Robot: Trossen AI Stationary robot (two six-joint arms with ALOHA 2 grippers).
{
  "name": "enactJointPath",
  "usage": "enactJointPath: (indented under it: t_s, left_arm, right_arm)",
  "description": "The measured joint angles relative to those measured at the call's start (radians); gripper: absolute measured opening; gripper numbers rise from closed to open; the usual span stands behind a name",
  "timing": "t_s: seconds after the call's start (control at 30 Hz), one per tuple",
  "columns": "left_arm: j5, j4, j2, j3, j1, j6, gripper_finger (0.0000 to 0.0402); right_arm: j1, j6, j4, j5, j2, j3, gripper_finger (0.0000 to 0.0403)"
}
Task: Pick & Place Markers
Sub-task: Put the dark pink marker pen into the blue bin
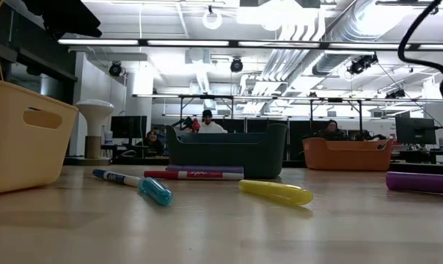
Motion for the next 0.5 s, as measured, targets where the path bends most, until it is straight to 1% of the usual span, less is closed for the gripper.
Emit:
enactJointPath:
  t_s: [0.23, 0.5]
  left_arm:
    - [0.0, 0.001, 0.0, -0.001, 0.0, 0.0, 0.0137]
    - [0.002, -0.001, 0.0, -0.001, 0.0, 0.001, 0.0137]
  right_arm:
    - [0.034, 0.014, 0.003, -0.026, 0.072, 0.0, 0.0114]
    - [0.064, 0.041, -0.036, -0.03, 0.075, 0.0, 0.0114]
